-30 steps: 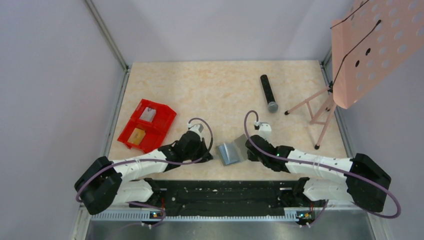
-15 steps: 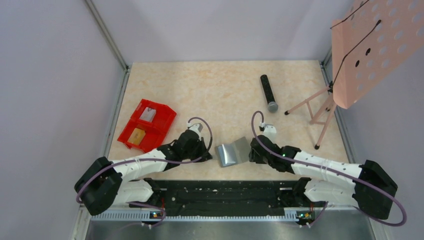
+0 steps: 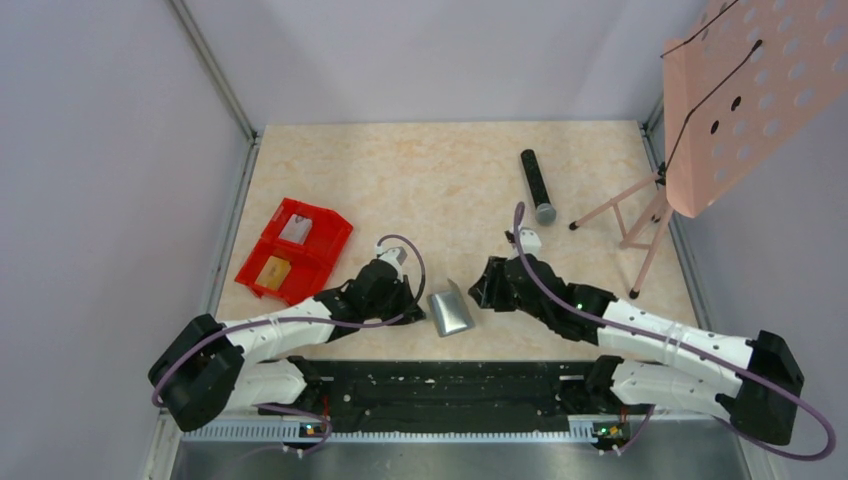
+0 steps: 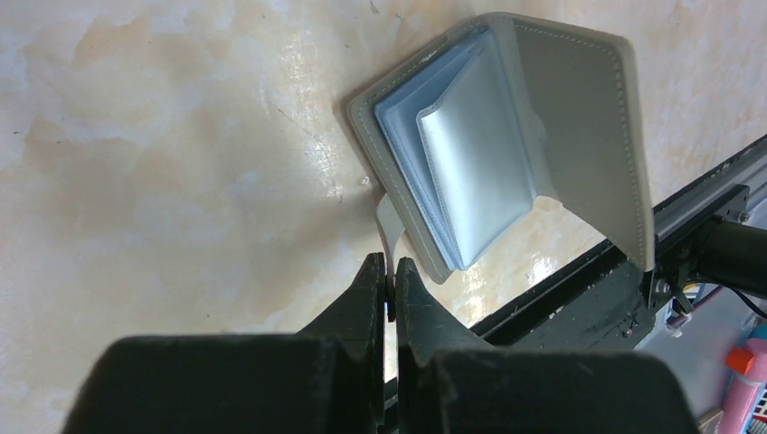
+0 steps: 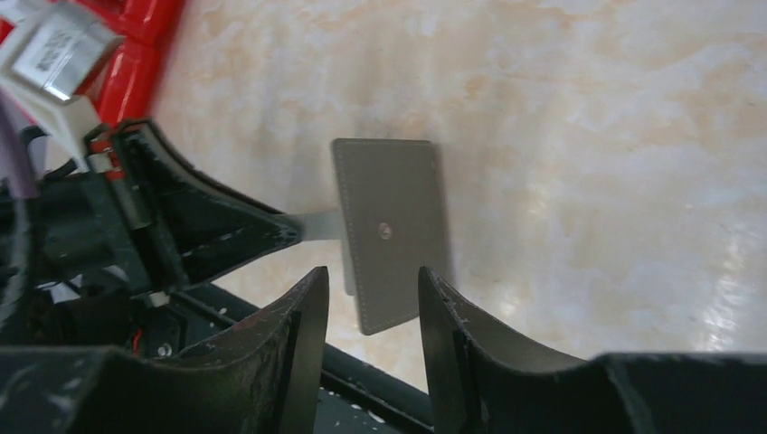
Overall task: Take the credit cards out of the card holder
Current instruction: Open the card holder at the center of the board.
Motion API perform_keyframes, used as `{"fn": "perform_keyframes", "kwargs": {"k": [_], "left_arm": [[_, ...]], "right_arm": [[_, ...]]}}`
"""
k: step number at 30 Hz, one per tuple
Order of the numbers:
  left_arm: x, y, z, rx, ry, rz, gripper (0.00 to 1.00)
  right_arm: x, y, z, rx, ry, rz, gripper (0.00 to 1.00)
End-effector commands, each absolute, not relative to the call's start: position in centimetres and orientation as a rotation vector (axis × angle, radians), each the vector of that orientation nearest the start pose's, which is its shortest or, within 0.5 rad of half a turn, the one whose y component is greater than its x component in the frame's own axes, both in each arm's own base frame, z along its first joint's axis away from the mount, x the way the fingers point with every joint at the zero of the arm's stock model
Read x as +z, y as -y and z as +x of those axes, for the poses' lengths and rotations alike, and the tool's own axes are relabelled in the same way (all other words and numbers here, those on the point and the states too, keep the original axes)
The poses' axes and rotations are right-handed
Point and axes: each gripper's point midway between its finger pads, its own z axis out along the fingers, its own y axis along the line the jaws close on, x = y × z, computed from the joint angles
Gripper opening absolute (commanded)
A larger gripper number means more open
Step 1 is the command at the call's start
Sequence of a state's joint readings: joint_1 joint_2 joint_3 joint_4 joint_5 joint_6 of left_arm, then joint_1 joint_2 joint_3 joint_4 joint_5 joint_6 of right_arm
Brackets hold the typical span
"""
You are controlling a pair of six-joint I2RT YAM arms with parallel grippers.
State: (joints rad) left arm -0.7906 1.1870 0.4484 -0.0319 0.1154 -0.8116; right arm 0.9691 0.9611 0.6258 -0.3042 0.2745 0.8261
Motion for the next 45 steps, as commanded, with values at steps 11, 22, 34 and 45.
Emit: {"fn": "perform_keyframes", "kwargs": {"k": [11, 22, 34, 45], "left_arm": [[7.3, 25.5, 17.8, -0.962, -2.439, 0.041, 0.0], [6.8, 24.9, 17.9, -0.912, -2.451, 0.04, 0.0], [6.3, 24.5, 17.8, -0.884, -2.464, 0.048, 0.0], [6.0, 24.4, 17.8, -0.876, -2.469, 0.041, 0.0]], "right_arm": [[12.7, -35.6, 17.4, 0.907, -2.289, -0.17, 0.35], [8.0, -30.8, 19.1, 0.573, -2.36, -0.101, 0.5], [5.8, -30.0, 19.7, 0.607, -2.364, -0.198, 0.7], [4.2, -29.7, 19.6, 0.577, -2.375, -0.218, 0.8]]}}
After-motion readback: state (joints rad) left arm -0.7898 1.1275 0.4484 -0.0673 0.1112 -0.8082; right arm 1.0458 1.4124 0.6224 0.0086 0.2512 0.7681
